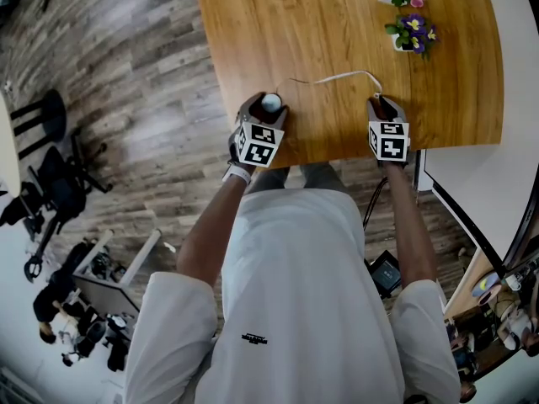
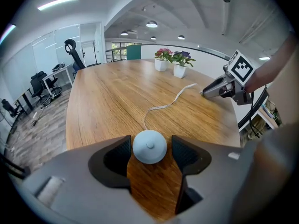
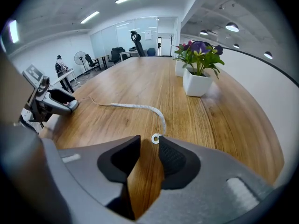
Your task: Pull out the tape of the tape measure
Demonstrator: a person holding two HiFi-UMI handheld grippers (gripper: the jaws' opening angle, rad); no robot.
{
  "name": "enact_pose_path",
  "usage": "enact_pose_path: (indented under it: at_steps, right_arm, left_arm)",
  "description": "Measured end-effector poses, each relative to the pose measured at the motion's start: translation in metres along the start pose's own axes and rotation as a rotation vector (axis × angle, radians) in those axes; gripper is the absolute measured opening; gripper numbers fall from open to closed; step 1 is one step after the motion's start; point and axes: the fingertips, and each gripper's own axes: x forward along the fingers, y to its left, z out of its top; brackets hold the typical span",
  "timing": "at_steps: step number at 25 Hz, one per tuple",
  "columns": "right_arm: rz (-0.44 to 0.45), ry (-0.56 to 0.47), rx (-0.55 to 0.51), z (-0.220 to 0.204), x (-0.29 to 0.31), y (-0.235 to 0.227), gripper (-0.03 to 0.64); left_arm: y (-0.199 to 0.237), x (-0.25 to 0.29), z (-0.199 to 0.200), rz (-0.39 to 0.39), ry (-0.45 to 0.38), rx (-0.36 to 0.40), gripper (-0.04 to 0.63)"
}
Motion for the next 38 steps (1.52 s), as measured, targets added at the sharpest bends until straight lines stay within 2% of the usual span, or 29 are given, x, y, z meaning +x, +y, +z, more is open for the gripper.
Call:
enact_pose_path:
  at_steps: [2,4,9,13,17,20,22,27,30,32,38]
  right_arm:
    - [0.003,-0.018,0.022,0.001,-0.002,0.000,0.139]
    - [0.011,-0.025,0.034,0.002,-0.004,0.000,0.188]
    - [0.005,-0.054,0.039,0.009,-0.015,-0.002,0.201]
    - [0.023,-0.074,0.003,0.018,-0.026,0.006,0.207]
    - [0.027,-0.113,-0.003,0.032,-0.039,0.008,0.216]
    - [0.017,-0.140,-0.006,0.042,-0.051,0.008,0.218]
    - [0.015,-0.163,-0.002,0.049,-0.059,0.008,0.218]
    - [0.019,-0.210,0.009,0.066,-0.078,0.010,0.218]
    - [0.019,-0.233,0.036,0.075,-0.090,0.011,0.218]
    - [0.028,-0.253,0.044,0.083,-0.098,0.014,0.216]
    - [0.053,-0.316,0.019,0.112,-0.123,0.023,0.215]
  left_arm:
    - [-0.002,0.001,-0.001,-0.009,-0.002,0.002,0.299]
    - [-0.002,0.001,-0.001,-0.016,-0.006,-0.001,0.305]
    - [0.001,-0.003,0.006,-0.021,-0.032,-0.017,0.314]
    - [0.005,-0.013,0.011,-0.015,-0.062,-0.026,0.310]
    - [0.016,-0.023,0.013,0.010,-0.086,-0.094,0.271]
    - [0.028,-0.035,0.015,0.023,-0.109,-0.147,0.214]
    - [0.030,-0.043,0.017,0.016,-0.126,-0.157,0.153]
    - [0.035,-0.059,0.024,0.031,-0.159,-0.172,0.084]
    - [0.038,-0.070,0.028,0.024,-0.180,-0.242,0.018]
    - [0.039,-0.077,0.033,0.019,-0.193,-0.277,0.018]
    - [0.040,-0.103,0.049,0.016,-0.222,-0.314,0.018]
